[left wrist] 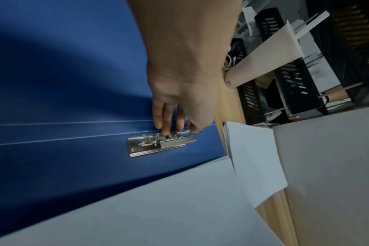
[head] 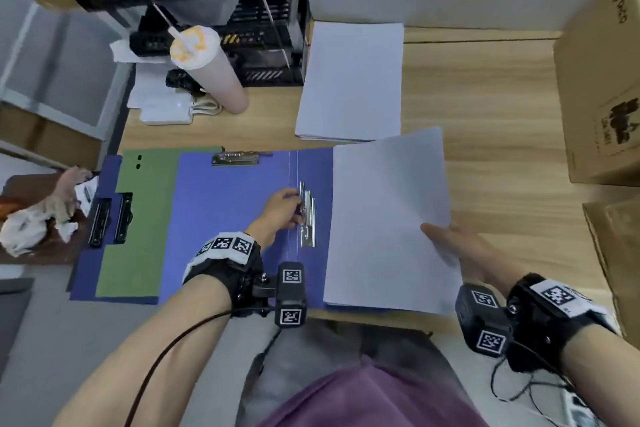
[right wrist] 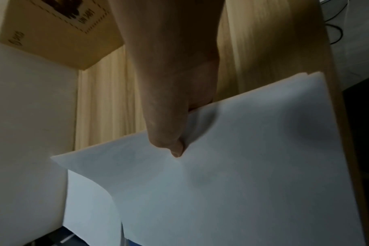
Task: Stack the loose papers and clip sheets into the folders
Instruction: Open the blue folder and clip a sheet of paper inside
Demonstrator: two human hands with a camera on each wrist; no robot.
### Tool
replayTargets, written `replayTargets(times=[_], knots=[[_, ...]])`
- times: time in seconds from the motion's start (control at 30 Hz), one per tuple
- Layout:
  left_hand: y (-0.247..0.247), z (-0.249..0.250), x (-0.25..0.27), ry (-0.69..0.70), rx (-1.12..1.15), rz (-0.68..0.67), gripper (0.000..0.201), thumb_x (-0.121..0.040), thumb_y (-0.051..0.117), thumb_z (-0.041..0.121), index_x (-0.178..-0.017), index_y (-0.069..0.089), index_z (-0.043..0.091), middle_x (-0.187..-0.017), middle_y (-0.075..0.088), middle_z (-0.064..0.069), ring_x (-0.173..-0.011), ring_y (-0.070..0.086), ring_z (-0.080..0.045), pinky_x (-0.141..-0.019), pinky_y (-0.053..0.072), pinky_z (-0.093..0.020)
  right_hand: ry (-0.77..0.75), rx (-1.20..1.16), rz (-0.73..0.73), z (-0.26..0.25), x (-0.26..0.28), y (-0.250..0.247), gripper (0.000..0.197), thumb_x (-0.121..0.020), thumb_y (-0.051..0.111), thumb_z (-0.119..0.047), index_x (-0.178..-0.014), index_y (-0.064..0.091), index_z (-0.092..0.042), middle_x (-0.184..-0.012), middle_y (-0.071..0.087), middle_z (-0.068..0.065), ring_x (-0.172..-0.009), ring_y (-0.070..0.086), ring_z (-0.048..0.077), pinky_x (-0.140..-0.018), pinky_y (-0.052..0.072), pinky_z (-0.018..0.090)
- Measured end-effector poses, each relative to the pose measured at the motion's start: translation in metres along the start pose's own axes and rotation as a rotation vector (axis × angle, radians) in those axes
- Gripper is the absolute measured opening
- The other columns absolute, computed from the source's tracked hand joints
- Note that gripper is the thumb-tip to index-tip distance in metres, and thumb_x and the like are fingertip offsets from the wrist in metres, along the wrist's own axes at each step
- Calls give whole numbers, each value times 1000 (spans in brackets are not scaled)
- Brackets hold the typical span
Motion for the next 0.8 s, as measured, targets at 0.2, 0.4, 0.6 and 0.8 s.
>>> replayTargets(times=[0.2,0.4,0.6,0.8], knots=[[12,-5,-1,13,-11,63,32,-99,39,7,-125,55,18,-74,54,0,-59,49,-12,-59,45,-21,8,-45,-110,8,-23,20,22,-101,48,-21,-116,60,-12,-106,70,3,-79,69,10,-65,51,22],[8,-7,4,38,16,100,24,-101,40,15,-116,59,19,-78,55,3,-60,50,-11,-62,47,-21,-70,-63,-143,-7,-37,37,21,-101,48,-20,-113,63,-15,-107,71,1,-87,70,12,-71,55,22],[-2,-18,20,26,146,70,27,-101,38,22,-103,65,18,-78,61,2,-59,54,-13,-69,48,-25,-100,-93,-105,-15,-47,41,12,-97,56,-22,-104,65,-22,-110,70,3,-101,68,27,-97,50,49],[-6,-39,31,35,83,-12,21,-97,55,21,-116,63,18,-90,69,2,-68,62,-9,-78,51,-24,-121,-46,-119,-21,-38,39,23,-98,55,-19,-121,58,-15,-105,67,-3,-90,66,14,-81,52,31]])
Point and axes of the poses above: each hand's wrist, its own x-axis away from the middle knuckle, its own y-axis out of the palm, z = x × y, the point moved 4 cm from there along -x, towards the middle knuckle
